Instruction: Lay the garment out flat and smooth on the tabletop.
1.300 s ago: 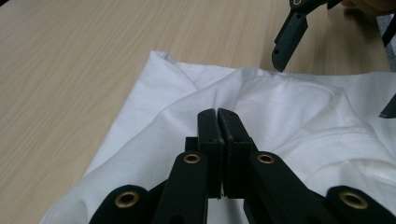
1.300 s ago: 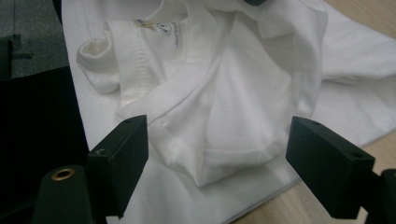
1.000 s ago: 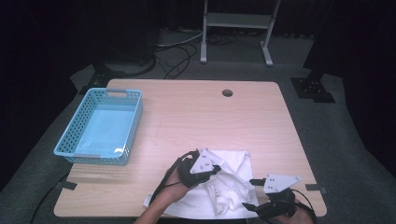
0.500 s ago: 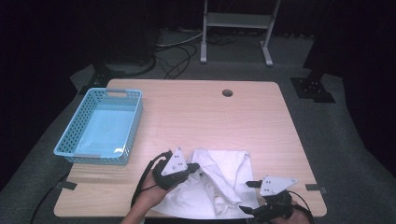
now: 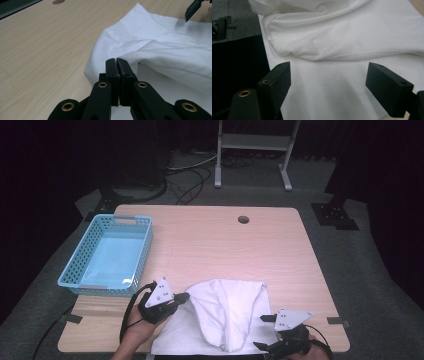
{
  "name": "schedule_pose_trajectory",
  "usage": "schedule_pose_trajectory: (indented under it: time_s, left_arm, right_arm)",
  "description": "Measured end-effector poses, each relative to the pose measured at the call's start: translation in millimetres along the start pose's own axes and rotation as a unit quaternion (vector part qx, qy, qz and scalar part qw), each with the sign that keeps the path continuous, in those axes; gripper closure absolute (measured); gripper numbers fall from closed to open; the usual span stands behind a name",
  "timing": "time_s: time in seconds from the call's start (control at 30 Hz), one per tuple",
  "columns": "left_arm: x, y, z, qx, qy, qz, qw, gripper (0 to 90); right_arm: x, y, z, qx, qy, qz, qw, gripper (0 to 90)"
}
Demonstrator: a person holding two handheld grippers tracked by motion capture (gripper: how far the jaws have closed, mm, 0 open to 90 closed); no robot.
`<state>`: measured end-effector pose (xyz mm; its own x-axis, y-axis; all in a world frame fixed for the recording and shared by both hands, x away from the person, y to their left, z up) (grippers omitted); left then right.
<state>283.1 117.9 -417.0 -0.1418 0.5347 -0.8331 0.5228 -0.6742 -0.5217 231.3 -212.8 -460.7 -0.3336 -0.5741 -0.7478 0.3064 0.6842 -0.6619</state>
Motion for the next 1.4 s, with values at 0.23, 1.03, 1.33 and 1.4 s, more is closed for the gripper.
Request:
schedule_pose_trajectory:
  time_s: [0.23, 1.03, 1.33, 1.4]
  left_arm:
    - [19.1, -0.8, -10.2, -0.017, -0.010, -0.029, 0.9994, 86.5]
    - [3.9, -30.1, 40.7, 0.047, 0.018, 0.065, 0.9966, 61.0]
    - [9.5, -4.9, 72.9, 0.102, 0.050, 0.031, 0.9931, 58.9]
    - [13.0, -0.2, 74.9, 0.104, 0.055, 0.010, 0.9930, 59.8]
  right_arm:
    - [-1.1, 2.3, -0.6, -0.002, -0.001, -0.002, 1.0000, 19.7]
    - [-28.6, 30.2, -18.3, -0.043, -0.028, -0.007, 0.9987, 26.3]
    - [-38.1, 42.7, -3.7, -0.038, 0.004, -0.014, 0.9992, 27.9]
    - [-38.1, 45.1, -2.0, -0.033, 0.001, -0.021, 0.9992, 27.9]
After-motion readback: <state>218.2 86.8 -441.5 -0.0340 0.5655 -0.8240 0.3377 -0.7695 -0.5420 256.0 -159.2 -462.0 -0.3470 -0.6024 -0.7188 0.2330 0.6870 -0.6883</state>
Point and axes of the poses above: each handheld gripper's, and its own axes: y roughly forward along the jaws, x roughly out of its underside, z roughly to its right, the point moved 4 cm from there along y, roughly forward along the jaws, and after that the axes turned 5 degrees about y, right-handed, at the moved point
